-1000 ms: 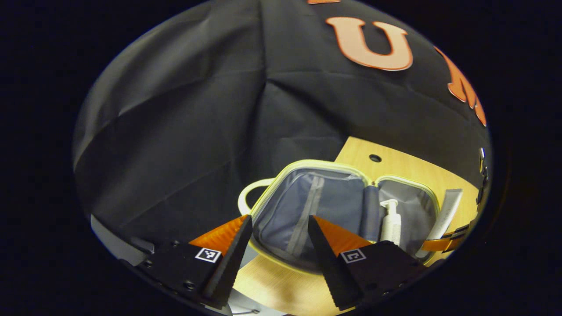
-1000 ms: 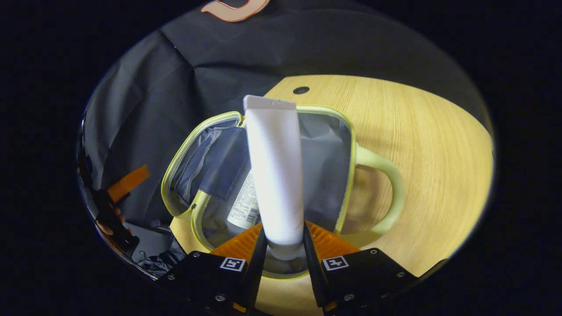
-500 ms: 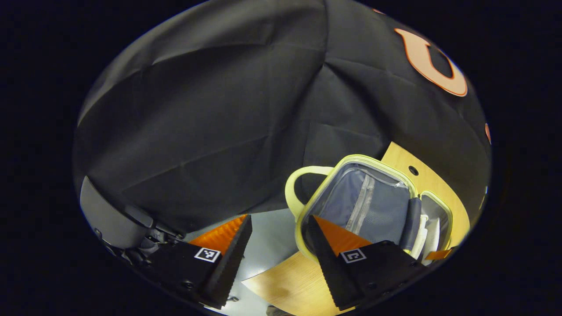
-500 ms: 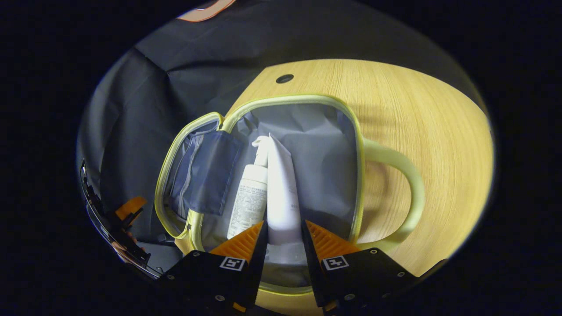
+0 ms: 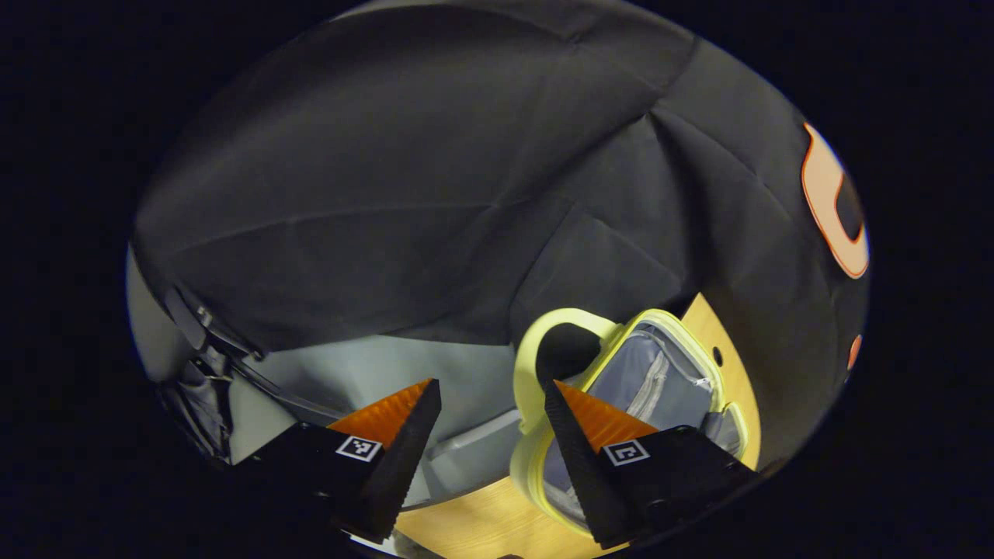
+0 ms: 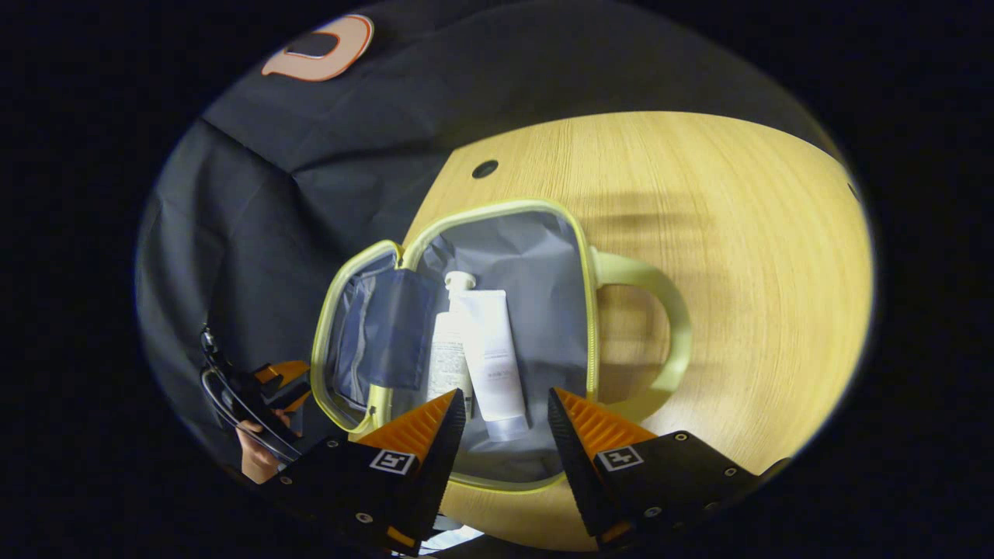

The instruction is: First open the suitcase, pack the skin care products into it, and then close the suitcase.

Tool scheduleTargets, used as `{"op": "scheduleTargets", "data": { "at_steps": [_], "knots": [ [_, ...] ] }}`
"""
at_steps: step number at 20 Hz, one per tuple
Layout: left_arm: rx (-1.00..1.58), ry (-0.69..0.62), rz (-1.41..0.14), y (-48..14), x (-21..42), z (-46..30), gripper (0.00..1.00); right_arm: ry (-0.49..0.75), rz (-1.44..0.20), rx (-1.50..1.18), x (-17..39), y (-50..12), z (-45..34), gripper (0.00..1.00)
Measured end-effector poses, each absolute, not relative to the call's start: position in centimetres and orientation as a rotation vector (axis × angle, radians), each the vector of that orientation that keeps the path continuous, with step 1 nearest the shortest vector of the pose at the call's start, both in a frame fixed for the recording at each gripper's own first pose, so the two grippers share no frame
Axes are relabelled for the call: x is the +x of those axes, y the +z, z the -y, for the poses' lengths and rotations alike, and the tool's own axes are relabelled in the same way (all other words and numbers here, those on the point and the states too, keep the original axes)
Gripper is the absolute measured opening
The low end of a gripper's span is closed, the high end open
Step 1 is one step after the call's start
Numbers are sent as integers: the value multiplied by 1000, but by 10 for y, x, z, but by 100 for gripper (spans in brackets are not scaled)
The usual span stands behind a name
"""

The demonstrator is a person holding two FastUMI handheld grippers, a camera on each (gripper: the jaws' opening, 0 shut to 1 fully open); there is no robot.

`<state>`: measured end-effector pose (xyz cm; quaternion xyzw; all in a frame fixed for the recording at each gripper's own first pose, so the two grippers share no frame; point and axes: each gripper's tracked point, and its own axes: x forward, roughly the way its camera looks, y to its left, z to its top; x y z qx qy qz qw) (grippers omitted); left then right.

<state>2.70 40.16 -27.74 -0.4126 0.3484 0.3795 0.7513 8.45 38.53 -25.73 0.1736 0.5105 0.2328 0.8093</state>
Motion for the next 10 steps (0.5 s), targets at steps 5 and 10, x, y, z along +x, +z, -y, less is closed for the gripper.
{"op": "scheduleTargets", "data": {
  "at_steps": [5, 10],
  "knots": [
    [-1161, 852, -675, -304, 44, -426, 88, 473, -861, 395, 97, -190, -342, 78],
    [-1345, 773, -663, -325, 64, -420, 77, 370, -636, 350, 96, -138, -285, 88]
  ]
}}
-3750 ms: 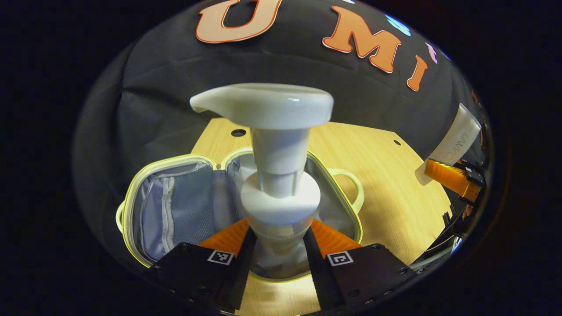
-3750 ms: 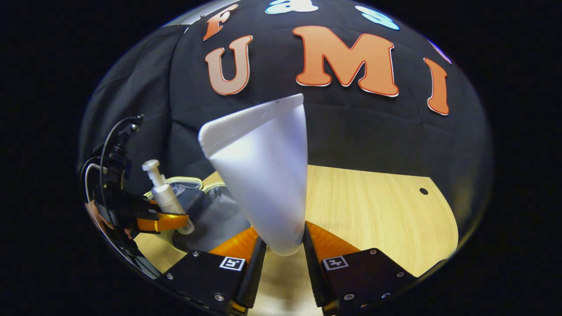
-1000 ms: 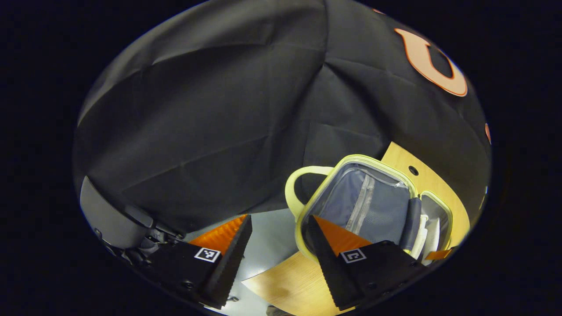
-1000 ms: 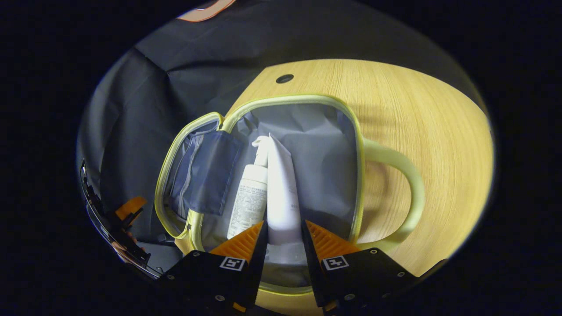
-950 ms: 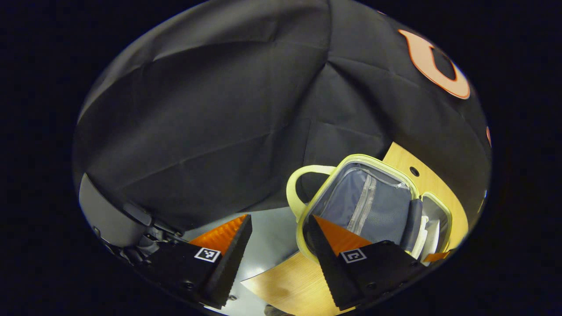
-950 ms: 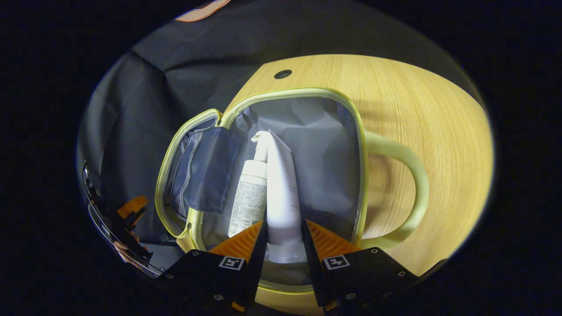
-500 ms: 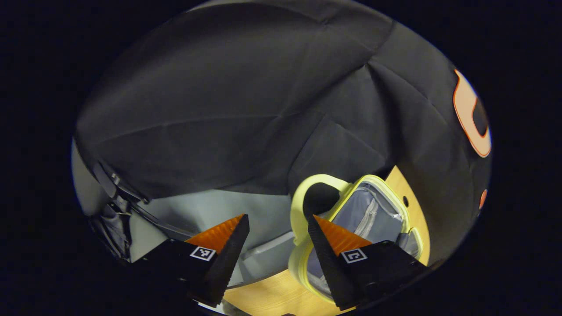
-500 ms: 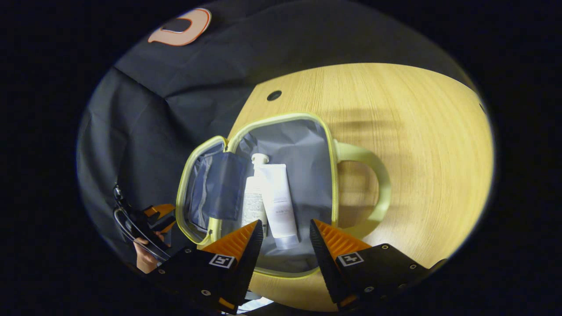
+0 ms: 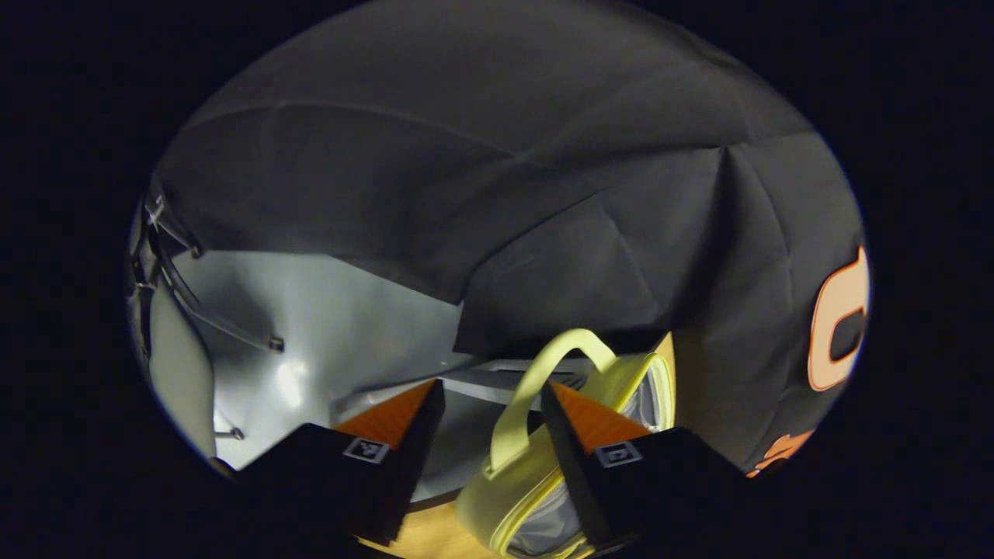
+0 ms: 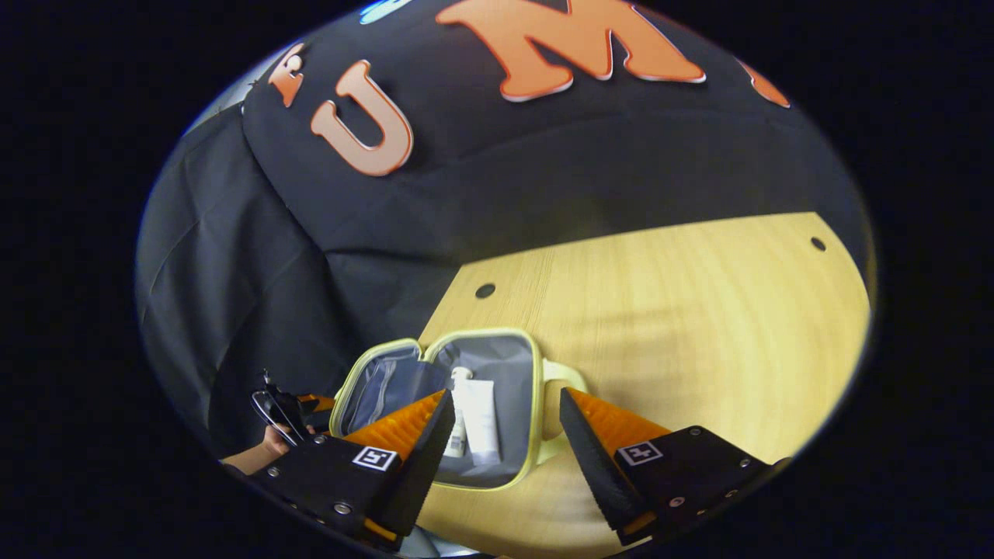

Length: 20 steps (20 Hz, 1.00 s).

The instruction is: First open the suitcase, pack the skin care products into it, and then close the suitcase.

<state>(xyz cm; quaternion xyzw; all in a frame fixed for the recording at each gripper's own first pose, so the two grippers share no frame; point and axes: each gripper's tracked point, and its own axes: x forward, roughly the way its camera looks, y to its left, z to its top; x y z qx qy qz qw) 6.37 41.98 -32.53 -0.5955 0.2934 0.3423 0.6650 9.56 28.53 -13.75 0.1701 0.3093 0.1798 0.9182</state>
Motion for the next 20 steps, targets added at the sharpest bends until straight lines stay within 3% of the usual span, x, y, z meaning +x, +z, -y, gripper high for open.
{"op": "scheduleTargets", "data": {
  "at_steps": [3, 5, 6, 8, 10, 13, 14, 20],
  "knots": [
    [-1440, 721, -629, -332, 81, -414, 52, 302, -553, 317, 92, -110, -249, 92],
    [-1448, 738, -666, -335, 76, -417, 43, 245, -500, 306, 93, -94, -222, 93],
    [-1456, 723, -669, -343, 87, -412, 26, 208, -473, 304, 92, -87, -210, 93],
    [-1448, 712, -662, -337, 82, -412, 26, 146, -412, 281, 91, -72, -188, 94],
    [-1414, 679, -658, -335, 87, -410, 18, 113, -386, 242, 85, -60, -174, 94],
    [-1342, 665, -624, -319, 90, -413, 17, 88, -364, 213, 80, -53, -161, 94],
    [-1314, 648, -613, -310, 93, -415, 6, 86, -362, 214, 78, -52, -160, 95],
    [-1117, 543, -499, -214, 111, -411, 6, 54, -304, 158, 71, -37, -137, 95]
  ]
}}
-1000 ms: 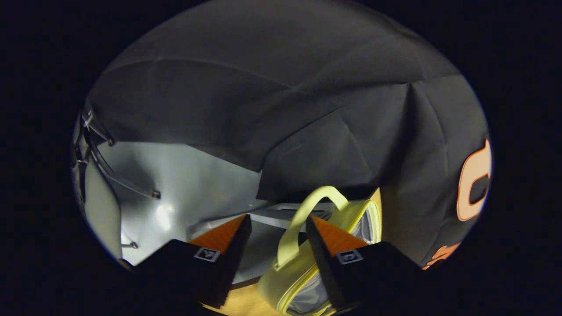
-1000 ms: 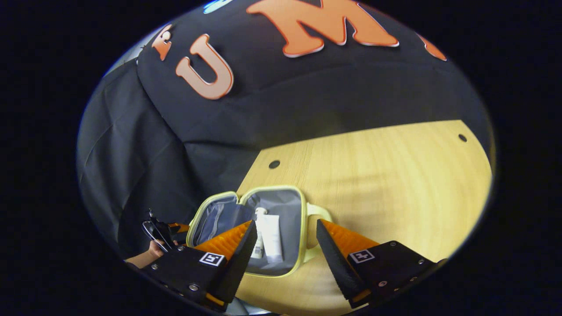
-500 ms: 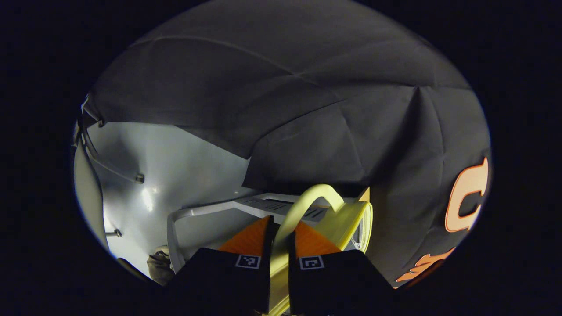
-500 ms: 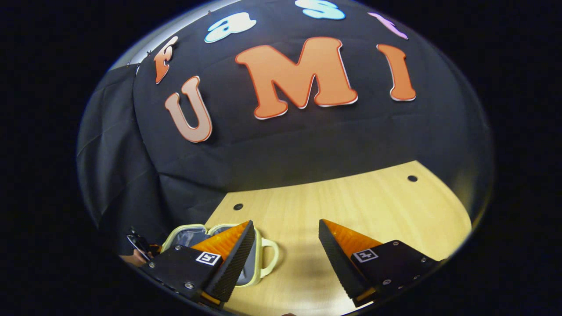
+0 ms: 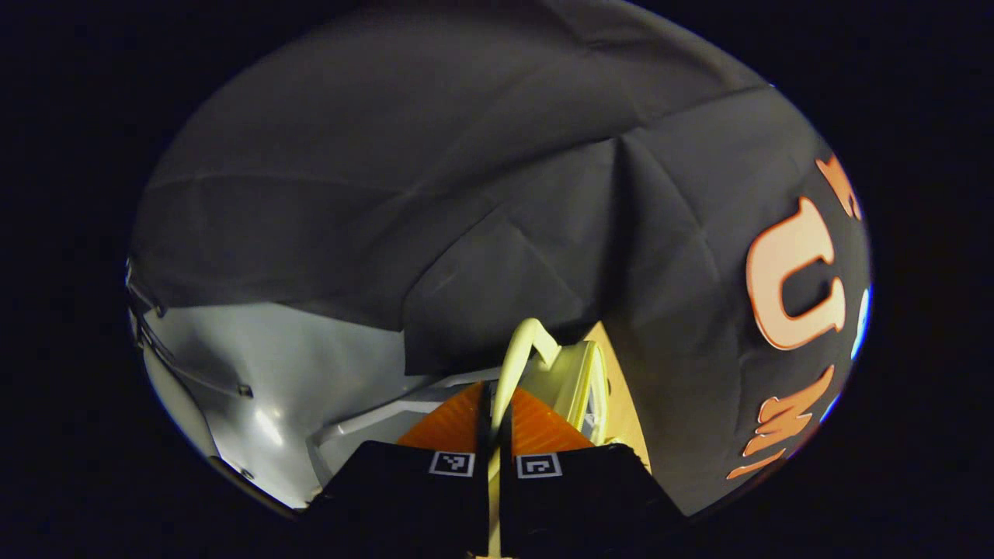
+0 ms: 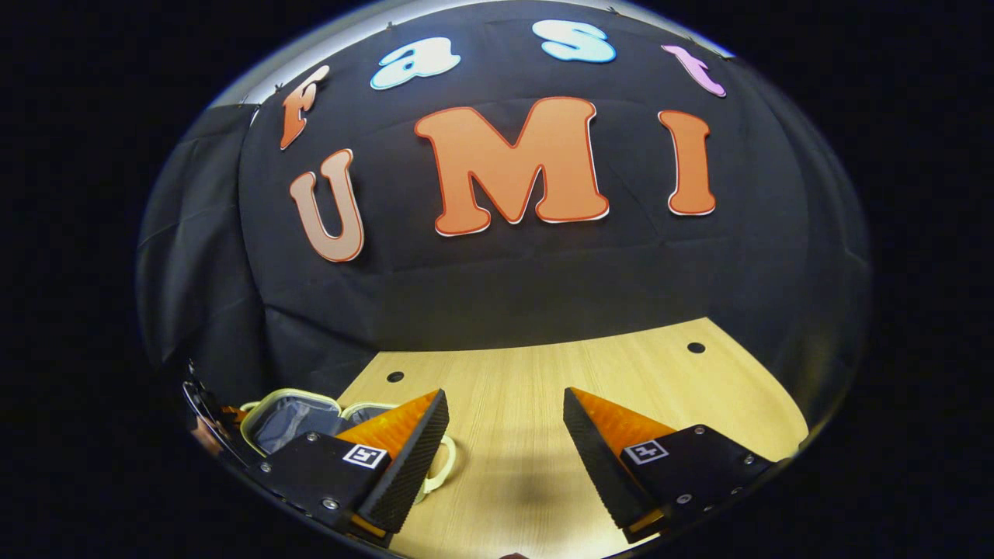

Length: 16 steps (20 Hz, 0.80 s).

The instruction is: First open the suitcase, pack the skin care products into it, and then close the suitcase.

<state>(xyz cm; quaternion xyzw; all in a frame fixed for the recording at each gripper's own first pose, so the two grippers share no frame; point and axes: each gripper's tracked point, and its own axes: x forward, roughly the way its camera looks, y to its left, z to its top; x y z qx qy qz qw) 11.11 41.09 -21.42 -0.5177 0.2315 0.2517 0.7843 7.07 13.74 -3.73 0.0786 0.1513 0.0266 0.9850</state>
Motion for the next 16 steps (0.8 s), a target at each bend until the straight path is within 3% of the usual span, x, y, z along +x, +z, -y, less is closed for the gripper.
{"op": "scheduleTargets", "data": {
  "at_steps": [10, 16],
  "knots": [
    [-909, 323, -361, -51, 152, -313, 5, 58, -233, 82, 74, -25, -100, 96],
    [-822, 188, -358, 4, 201, -219, 6, 52, -220, 80, 79, -30, -71, 95]
  ]
}}
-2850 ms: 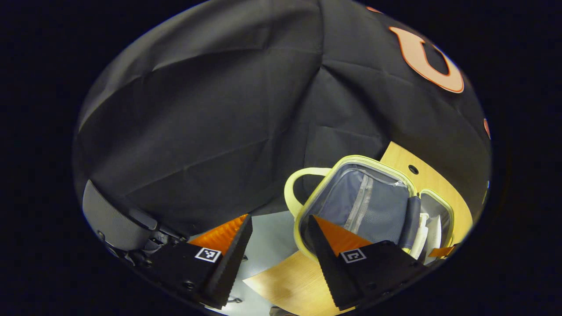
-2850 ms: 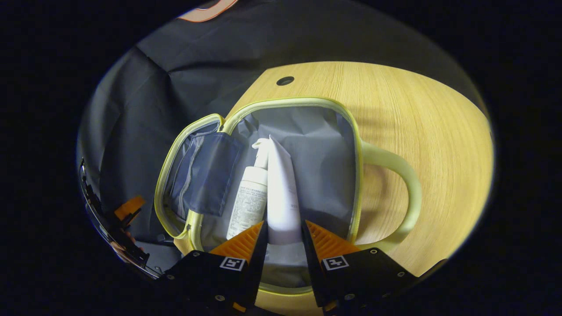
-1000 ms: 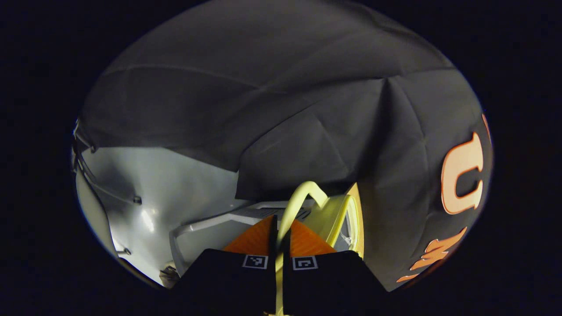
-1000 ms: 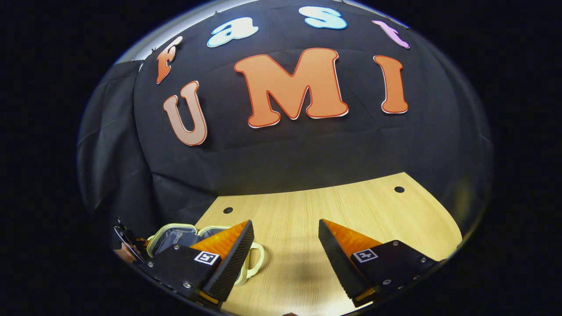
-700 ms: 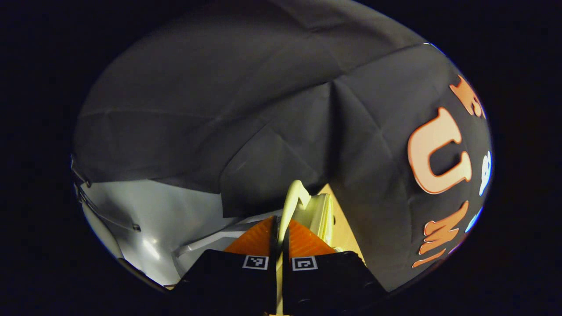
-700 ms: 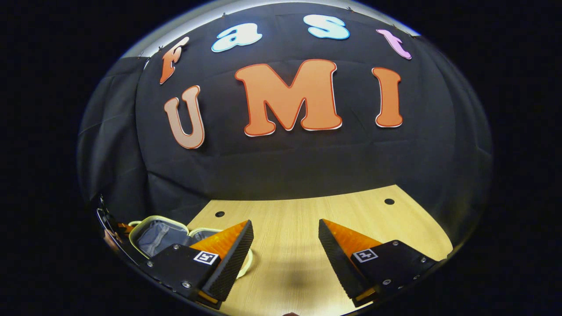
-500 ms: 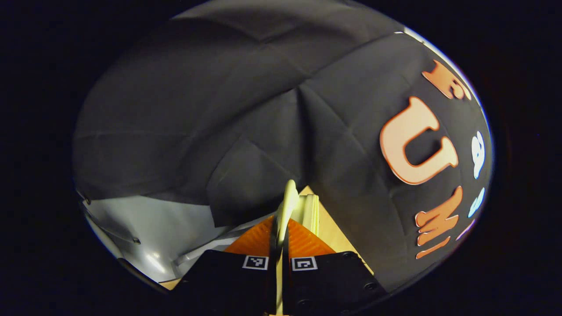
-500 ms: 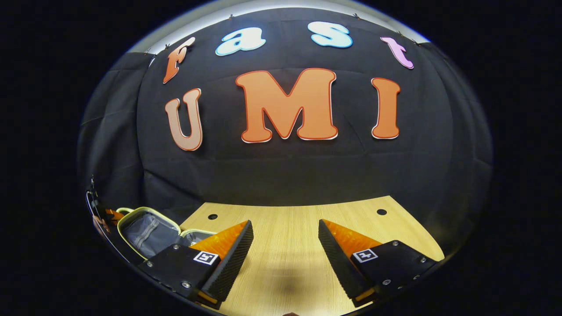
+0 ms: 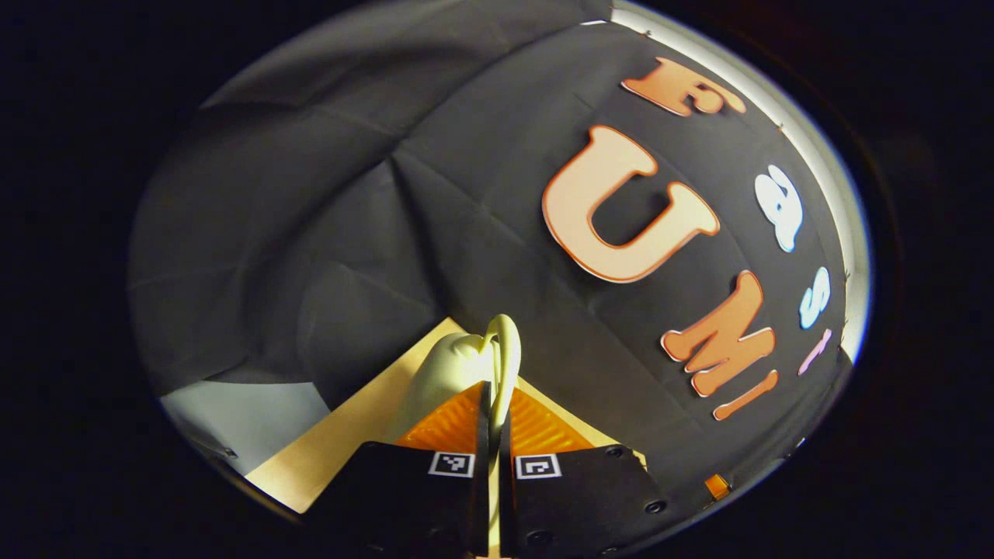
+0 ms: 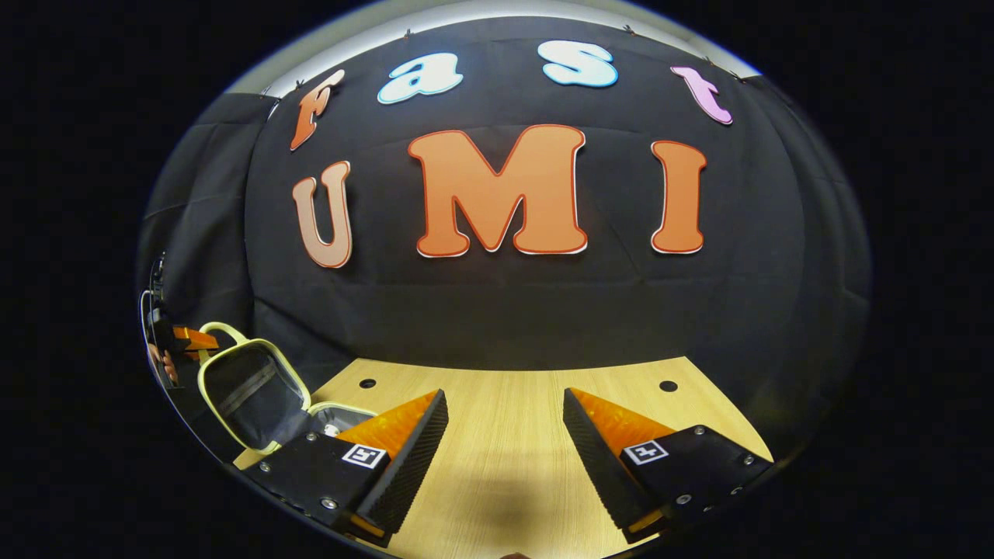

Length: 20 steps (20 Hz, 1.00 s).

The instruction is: First open the suitcase, pack the skin care products into it, and then close the suitcase.

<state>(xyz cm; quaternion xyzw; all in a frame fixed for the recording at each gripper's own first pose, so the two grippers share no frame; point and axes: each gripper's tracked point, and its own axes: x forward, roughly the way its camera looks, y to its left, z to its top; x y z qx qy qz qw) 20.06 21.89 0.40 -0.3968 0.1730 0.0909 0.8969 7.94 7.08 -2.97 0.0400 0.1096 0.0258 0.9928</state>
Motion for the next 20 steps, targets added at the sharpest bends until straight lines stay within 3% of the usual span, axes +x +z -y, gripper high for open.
{"op": "scheduleTargets", "data": {
  "at_steps": [3, 4, 5, 7, 20],
  "knots": [
    [-745, 141, -384, 15, 215, -176, 5, 37, -198, 60, 78, -31, -53, 96],
    [-723, 125, -395, 18, 218, -162, 5, 33, -193, 55, 78, -32, -48, 100],
    [-687, 109, -409, 19, 222, -148, 5, 40, -192, 51, 78, -33, -45, 95],
    [-601, 87, -445, 14, 234, -122, 5, 36, -190, 41, 77, -35, -36, 95],
    [-106, -70, -689, -59, 273, 32, 6, 9, -207, 35, 75, -51, 15, 96]
  ]
}}
